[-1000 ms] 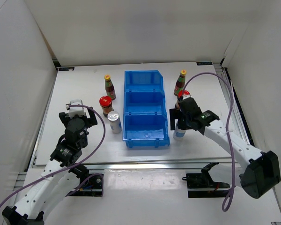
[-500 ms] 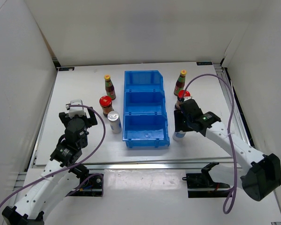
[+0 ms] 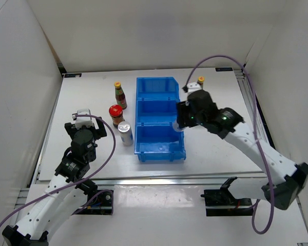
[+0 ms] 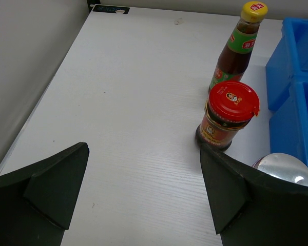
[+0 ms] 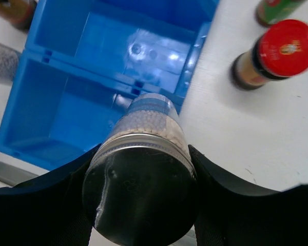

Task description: Organize the condiment bottles

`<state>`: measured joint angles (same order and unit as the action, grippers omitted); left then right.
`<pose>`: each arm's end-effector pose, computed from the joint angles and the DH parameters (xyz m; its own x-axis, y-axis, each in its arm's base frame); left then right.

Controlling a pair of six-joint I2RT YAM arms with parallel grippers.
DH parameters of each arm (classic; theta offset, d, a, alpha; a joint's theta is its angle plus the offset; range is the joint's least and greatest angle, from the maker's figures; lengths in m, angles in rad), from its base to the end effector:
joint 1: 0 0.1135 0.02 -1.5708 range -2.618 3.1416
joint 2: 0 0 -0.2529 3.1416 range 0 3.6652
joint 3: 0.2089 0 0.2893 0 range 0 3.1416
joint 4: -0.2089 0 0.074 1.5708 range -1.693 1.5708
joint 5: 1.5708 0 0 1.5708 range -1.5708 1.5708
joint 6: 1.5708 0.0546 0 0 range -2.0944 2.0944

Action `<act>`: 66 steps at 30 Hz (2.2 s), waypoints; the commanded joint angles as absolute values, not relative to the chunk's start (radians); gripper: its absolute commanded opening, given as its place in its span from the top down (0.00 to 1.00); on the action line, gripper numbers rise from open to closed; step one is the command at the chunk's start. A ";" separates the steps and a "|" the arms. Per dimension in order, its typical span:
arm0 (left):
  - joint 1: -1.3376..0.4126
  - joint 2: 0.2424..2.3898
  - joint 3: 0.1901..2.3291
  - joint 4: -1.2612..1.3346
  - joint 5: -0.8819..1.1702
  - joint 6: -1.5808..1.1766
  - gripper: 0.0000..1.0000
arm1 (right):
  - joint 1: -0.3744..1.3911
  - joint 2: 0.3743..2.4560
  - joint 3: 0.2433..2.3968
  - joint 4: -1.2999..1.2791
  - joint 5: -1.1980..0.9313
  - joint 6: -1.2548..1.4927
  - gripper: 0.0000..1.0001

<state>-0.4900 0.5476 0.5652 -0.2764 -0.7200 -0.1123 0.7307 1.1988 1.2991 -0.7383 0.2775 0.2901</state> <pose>0.1909 -0.0610 0.2807 -0.2010 0.0117 -0.9795 -0.2326 0.9708 0.0594 0.2373 0.1926 0.3618 -0.5617 -0.1340 -0.8164 -0.3311 0.9407 0.0734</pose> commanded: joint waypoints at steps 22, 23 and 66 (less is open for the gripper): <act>-0.486 0.540 0.563 -0.262 -0.709 -0.107 0.00 | 0.854 1.519 1.249 -0.621 0.311 0.261 0.88; -0.486 0.540 0.563 -0.262 -0.709 -0.107 0.00 | 0.854 1.529 1.249 -0.621 0.302 0.261 0.84; -0.486 0.810 0.831 -0.410 -0.251 -0.179 0.00 | 0.854 0.893 1.049 -0.782 0.769 0.653 0.01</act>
<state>-0.4900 0.7525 0.7868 -0.3885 -0.4068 -0.1513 0.8513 0.8867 1.0580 -0.7509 0.7612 0.5869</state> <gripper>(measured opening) 1.000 0.995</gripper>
